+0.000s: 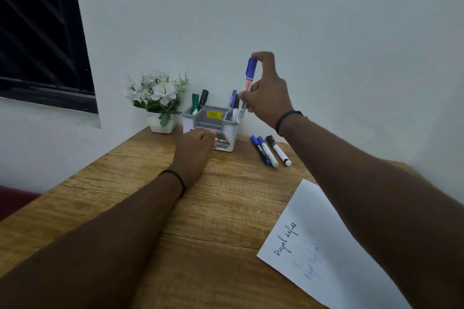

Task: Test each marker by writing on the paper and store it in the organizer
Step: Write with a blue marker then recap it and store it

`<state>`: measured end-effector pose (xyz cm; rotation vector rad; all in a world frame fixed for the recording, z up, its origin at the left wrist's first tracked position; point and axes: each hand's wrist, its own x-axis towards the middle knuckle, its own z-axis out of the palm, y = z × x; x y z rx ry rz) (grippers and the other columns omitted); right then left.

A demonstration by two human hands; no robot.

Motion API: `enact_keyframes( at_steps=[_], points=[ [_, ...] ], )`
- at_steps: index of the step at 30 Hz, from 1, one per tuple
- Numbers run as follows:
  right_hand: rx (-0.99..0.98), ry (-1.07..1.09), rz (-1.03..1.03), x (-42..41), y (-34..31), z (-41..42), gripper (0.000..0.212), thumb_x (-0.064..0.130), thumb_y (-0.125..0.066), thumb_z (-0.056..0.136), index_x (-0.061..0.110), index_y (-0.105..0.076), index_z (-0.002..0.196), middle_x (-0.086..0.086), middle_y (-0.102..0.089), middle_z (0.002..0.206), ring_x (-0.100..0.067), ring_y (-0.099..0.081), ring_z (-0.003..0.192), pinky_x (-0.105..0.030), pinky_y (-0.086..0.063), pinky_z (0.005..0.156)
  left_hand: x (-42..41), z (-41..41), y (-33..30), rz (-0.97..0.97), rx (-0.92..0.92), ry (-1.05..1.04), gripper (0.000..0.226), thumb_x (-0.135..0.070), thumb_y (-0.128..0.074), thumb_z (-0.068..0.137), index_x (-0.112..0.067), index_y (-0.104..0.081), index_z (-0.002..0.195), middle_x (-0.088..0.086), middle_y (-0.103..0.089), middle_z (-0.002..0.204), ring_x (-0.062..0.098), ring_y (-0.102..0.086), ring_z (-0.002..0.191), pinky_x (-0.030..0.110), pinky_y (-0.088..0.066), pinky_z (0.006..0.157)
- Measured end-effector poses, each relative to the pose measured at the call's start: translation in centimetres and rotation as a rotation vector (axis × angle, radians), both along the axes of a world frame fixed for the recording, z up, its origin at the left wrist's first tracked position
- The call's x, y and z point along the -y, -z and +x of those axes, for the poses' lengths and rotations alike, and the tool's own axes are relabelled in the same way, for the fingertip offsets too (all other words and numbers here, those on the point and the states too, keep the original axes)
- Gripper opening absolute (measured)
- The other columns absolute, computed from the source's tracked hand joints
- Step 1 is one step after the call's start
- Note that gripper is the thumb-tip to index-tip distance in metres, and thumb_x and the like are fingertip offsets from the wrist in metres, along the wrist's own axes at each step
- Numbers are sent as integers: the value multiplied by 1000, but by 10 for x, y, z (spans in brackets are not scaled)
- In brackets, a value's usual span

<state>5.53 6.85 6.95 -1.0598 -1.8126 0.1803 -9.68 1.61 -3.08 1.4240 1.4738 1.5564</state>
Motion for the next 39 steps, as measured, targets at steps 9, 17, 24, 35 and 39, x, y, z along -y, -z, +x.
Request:
enact_keyframes(
  at_steps=[9, 17, 24, 35, 39],
  points=[
    [6, 64, 22, -56, 2, -23, 57, 6, -71, 78, 21, -42, 124, -13, -63, 77, -33, -65, 68, -46, -59, 72, -13, 4, 7, 8, -53, -2, 35, -26, -49, 91, -15, -57, 58, -2, -48, 50, 13, -42, 49, 28, -34, 53],
    [84, 148, -78, -76, 23, -28, 14, 8, -67, 82, 11, -64, 95, -3, -66, 93, -28, -64, 87, -41, -56, 80, -17, 5, 8, 26, -86, -3, 40, -27, -48, 93, -18, -55, 55, -5, -48, 49, 13, -43, 51, 33, -35, 61],
    [168, 245, -142, -86, 23, -26, 11, 14, -66, 86, 7, -72, 92, -7, -72, 103, -26, -64, 98, -30, -49, 76, -17, 4, 8, 42, -103, 18, 39, -27, -48, 94, -15, -55, 58, -4, -47, 51, 13, -42, 52, 35, -36, 61],
    [136, 262, -178, -95, 14, -35, 22, 27, -71, 84, 9, -72, 97, -7, -72, 104, -24, -64, 100, -32, -52, 76, -17, 5, 8, 37, -115, 8, 38, -27, -49, 94, -14, -55, 59, -4, -47, 49, 13, -42, 49, 35, -36, 59],
    [73, 245, -197, -93, 15, -33, 20, 24, -74, 84, 10, -68, 97, -6, -71, 103, -23, -64, 98, -34, -52, 79, -17, 4, 9, 20, -98, 12, 39, -28, -49, 94, -17, -54, 56, -5, -46, 48, 13, -40, 48, 33, -33, 57]
  ],
)
